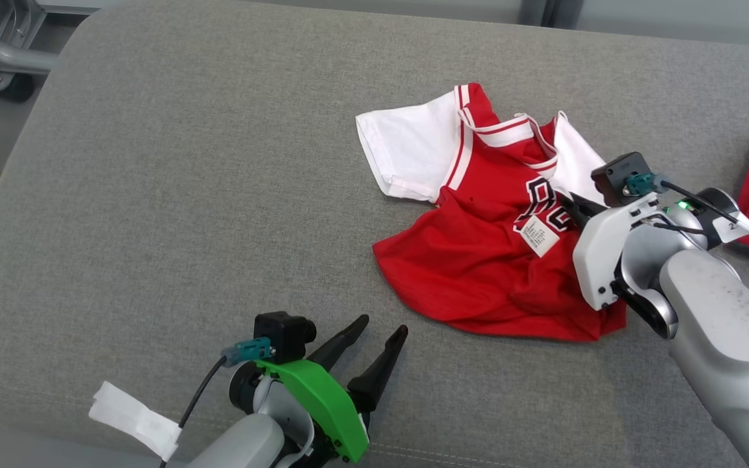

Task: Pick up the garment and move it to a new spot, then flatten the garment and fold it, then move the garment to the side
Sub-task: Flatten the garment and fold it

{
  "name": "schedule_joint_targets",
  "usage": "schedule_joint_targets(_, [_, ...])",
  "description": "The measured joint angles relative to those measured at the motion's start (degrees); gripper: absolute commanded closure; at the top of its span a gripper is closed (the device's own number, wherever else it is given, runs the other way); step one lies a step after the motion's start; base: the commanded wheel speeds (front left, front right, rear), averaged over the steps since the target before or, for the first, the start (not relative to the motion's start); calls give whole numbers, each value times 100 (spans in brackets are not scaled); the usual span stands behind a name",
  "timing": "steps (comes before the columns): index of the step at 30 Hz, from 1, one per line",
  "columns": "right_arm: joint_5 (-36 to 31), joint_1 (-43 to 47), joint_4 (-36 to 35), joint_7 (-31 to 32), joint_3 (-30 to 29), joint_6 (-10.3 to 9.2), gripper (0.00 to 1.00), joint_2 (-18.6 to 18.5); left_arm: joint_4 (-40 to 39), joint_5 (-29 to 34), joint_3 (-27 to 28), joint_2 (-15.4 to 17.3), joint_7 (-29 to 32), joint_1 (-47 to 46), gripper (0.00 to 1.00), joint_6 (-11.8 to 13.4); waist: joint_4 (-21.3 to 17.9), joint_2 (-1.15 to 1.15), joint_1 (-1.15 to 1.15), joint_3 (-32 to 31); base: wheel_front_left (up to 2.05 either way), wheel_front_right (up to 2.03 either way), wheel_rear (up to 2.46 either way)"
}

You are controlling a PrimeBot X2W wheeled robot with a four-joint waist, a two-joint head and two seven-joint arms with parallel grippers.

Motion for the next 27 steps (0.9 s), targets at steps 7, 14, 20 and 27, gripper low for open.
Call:
schedule_joint_targets(7, [470, 313, -130, -283, -571, -318, 100, 57, -14, 16, -30, 8, 2, 2, 0, 8, -54, 0, 0, 4, 0, 0, 0])
schedule_joint_targets(14, [1053, 740, -234, -513, -1125, -648, 100, 342, -199, 57, -31, 24, -3, 0, 0, 49, -176, 0, 0, 84, 0, 0, 0])
schedule_joint_targets(20, [980, 829, -296, -577, -1209, -808, 55, 165, -413, 152, -79, -31, -3, -211, 0, 48, -284, 0, 0, 223, 0, 0, 0])
schedule_joint_targets(27, [823, 823, -390, -701, -1126, -809, 0, 81, -759, 277, -131, -215, 4, -782, 0, -27, -415, 0, 0, 375, 0, 0, 0])
